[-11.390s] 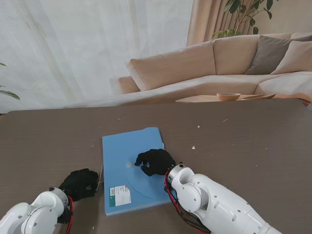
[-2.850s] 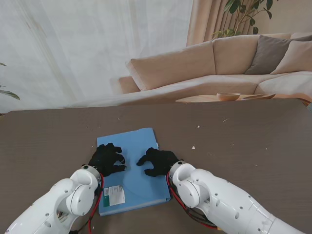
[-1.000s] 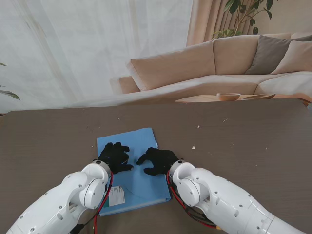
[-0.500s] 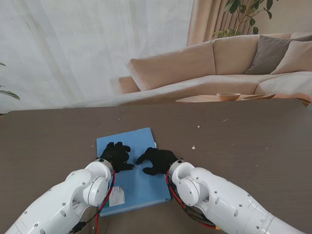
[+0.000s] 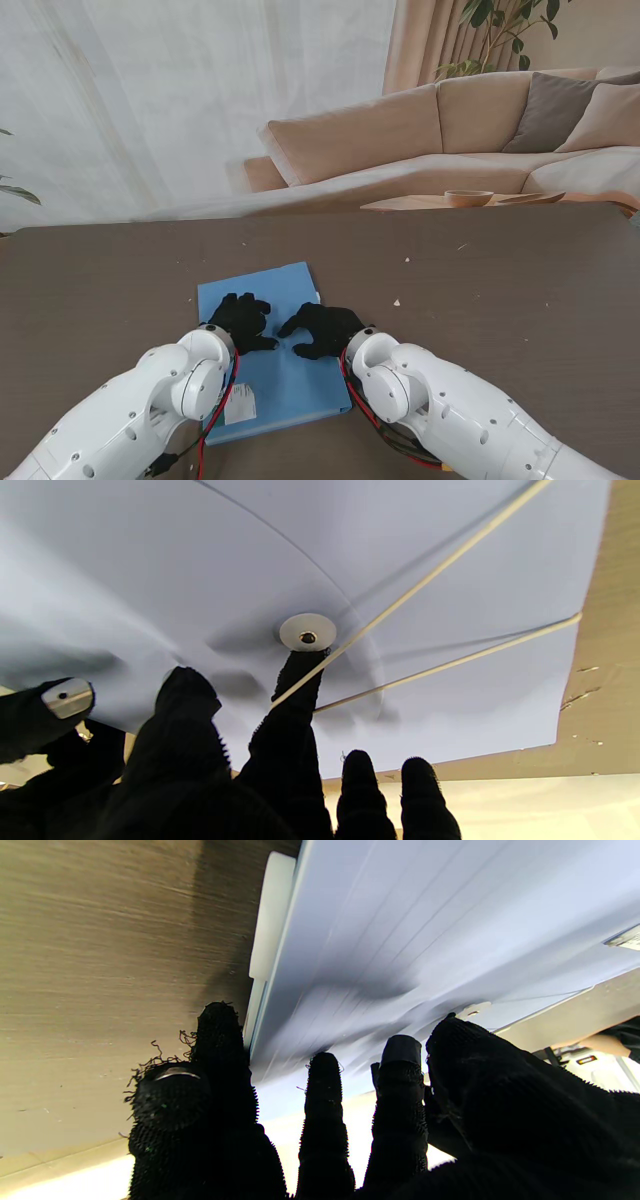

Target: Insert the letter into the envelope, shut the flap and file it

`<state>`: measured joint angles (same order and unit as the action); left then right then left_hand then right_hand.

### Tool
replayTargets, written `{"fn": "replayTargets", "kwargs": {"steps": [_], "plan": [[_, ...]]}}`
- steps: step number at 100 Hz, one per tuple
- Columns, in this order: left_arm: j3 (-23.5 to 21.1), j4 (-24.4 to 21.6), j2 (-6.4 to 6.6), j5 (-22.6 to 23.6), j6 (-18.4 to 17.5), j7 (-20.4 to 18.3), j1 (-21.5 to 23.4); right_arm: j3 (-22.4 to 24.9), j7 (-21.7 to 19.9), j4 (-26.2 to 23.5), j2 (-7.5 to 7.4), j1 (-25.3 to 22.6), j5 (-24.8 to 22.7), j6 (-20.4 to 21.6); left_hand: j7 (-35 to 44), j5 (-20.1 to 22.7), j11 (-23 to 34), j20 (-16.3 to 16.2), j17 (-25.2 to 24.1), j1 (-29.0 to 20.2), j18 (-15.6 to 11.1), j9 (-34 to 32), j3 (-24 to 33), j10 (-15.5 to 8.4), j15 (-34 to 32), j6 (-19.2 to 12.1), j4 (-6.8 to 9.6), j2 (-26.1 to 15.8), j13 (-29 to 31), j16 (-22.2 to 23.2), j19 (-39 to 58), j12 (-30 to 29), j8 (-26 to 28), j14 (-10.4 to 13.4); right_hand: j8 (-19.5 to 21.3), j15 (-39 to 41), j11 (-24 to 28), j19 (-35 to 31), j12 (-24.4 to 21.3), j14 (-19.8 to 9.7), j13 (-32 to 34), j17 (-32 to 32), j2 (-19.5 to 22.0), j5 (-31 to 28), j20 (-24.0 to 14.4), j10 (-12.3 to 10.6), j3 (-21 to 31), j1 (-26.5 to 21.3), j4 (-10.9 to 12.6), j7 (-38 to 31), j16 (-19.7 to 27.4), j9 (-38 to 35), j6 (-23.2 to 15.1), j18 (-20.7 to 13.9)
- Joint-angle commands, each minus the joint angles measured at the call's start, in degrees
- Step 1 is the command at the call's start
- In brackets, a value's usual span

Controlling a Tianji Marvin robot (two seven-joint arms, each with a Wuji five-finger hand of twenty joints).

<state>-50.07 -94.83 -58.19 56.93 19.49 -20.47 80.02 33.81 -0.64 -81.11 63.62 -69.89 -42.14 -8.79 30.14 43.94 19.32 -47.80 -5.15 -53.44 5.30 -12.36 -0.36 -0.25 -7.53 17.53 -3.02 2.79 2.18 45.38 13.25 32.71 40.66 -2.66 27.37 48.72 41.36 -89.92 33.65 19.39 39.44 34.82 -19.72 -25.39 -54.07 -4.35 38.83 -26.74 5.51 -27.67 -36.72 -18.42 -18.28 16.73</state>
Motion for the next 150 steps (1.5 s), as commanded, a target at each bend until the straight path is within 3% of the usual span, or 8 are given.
{"fn": "replayTargets", "kwargs": {"steps": [1, 51, 65, 72, 89, 134, 141, 150], "plan": [[0.63, -0.03, -0.29, 0.67, -1.15, -1.73, 0.74, -0.57, -1.42, 0.70, 0.29, -0.74, 0.31, 0.06, -3.26, 2.98, -0.63, 1.20, -0.08, 0.52, -1.26, 1.07, -0.81, -0.58, 0.98, -10.58, 1.33, -2.50, -0.95, -0.75, -1.13, -0.28, -3.61, 0.96, -0.83, -0.88, 1.80, -2.90, 0.37, -7.27, -0.05, 0.23, -0.45, -1.23, 0.68, 4.70, 0.56, 0.05, 1.96, -0.65, -0.66, -4.46, -0.56, -3.15], [-0.81, -1.11, 0.26, 7.12, -8.65, -2.62, 2.53, -0.36, -1.93, 0.47, 0.26, -0.67, 0.69, -0.32, 1.84, 2.33, -1.22, 1.02, -0.17, 1.69, -1.13, 1.20, -1.09, -1.53, 0.92, -11.09, 1.12, -2.84, -0.90, -0.76, -0.76, -0.94, -1.20, 1.50, -0.89, -0.90, 1.69, -2.94, 0.32, -7.14, -0.13, 0.28, -0.49, -1.01, 0.70, 4.67, 0.60, -0.03, 2.01, -0.53, -0.67, -4.38, -0.63, -3.13], [-0.38, -1.32, 0.44, 6.96, -8.43, -4.69, 1.85, -0.35, -1.92, 0.44, 0.29, -0.62, 0.75, -0.38, 2.42, 1.76, -1.55, 1.12, -0.17, 2.41, -1.25, 1.51, -1.18, -1.87, 1.11, -11.07, 1.05, -3.36, -0.84, -1.04, -0.92, -1.15, -0.72, 1.69, -0.90, -0.89, 1.67, -2.96, 0.32, -7.08, -0.08, 0.29, -0.48, -0.99, 0.69, 4.66, 0.62, -0.02, 2.03, -0.52, -0.67, -4.35, -0.70, -3.08], [0.15, -1.15, 0.42, 5.91, -7.41, -4.91, 1.33, -0.38, -1.95, 0.42, 0.29, -0.57, 0.73, -0.38, 6.76, 0.26, -1.80, 1.46, -0.05, 2.43, -1.35, 1.58, -1.07, -1.58, 1.11, -8.96, 1.05, -3.34, -0.78, -1.63, -1.12, -1.26, 3.15, 1.73, -0.91, -0.91, 1.66, -2.96, 0.31, -7.12, -0.08, 0.30, -0.48, -0.95, 0.69, 4.73, 0.63, -0.03, 2.04, -0.51, -0.66, -4.36, -0.67, -3.08], [1.25, -0.50, 0.38, 3.88, -5.36, -5.11, 0.23, -0.33, -2.02, 0.39, 0.27, -0.52, 0.73, -0.37, 9.33, -3.02, -2.71, 1.70, 0.01, 2.31, -1.60, 2.00, -1.05, -1.53, 1.16, -8.89, 1.05, -3.36, -0.72, -2.01, -1.20, -1.23, 7.37, 2.00, -0.91, -0.90, 1.68, -2.97, 0.32, -7.13, -0.09, 0.31, -0.49, -0.95, 0.69, 4.72, 0.62, -0.01, 2.06, -0.50, -0.67, -4.39, -0.58, -3.10], [1.31, 0.06, 0.35, 6.78, -8.41, -3.23, 0.38, -0.34, -2.25, 0.16, 0.24, -0.47, 0.66, -0.66, 12.71, 1.27, -1.29, 1.28, -0.06, 0.68, -1.68, 1.47, -0.99, -2.58, 0.83, -7.66, 0.90, -3.48, -0.82, -1.10, -0.82, -0.23, 8.53, 2.18, -0.93, -0.92, 1.63, -2.99, 0.30, -7.09, -0.11, 0.35, -0.47, -0.85, 0.68, 4.68, 0.58, -0.03, 2.11, -0.46, -0.68, -4.35, -0.56, -3.05], [1.29, 0.00, 0.37, 7.76, -8.91, -3.14, 0.40, -0.39, -2.26, 0.19, 0.25, -0.39, 0.68, -0.68, 15.34, 0.97, 1.23, 0.80, -0.14, 0.26, -1.70, 1.52, -1.01, -2.68, 0.70, -7.35, 0.86, -3.63, -0.84, -0.58, -0.56, 1.91, 10.26, 2.35, -0.96, -0.90, 1.61, -2.99, 0.29, -7.07, -0.12, 0.35, -0.45, -0.77, 0.68, 4.66, 0.57, -0.02, 2.12, -0.41, -0.69, -4.33, -0.63, -3.05], [1.27, -0.06, 0.36, 8.67, -9.19, -2.94, 0.48, -0.47, -2.20, 0.26, 0.28, -0.30, 0.70, -0.64, 13.99, 0.98, 12.14, -0.98, -0.36, -0.25, -1.68, 2.52, -1.12, -2.62, -0.71, -8.50, 0.76, -3.62, -1.38, 6.00, 0.20, 16.05, 9.98, 2.87, -0.96, -0.94, 1.57, -2.98, 0.28, -7.14, -0.21, 0.31, -0.41, -0.73, 0.68, 4.66, 0.57, -0.02, 2.13, -0.39, -0.69, -4.26, -0.68, -3.08]]}}
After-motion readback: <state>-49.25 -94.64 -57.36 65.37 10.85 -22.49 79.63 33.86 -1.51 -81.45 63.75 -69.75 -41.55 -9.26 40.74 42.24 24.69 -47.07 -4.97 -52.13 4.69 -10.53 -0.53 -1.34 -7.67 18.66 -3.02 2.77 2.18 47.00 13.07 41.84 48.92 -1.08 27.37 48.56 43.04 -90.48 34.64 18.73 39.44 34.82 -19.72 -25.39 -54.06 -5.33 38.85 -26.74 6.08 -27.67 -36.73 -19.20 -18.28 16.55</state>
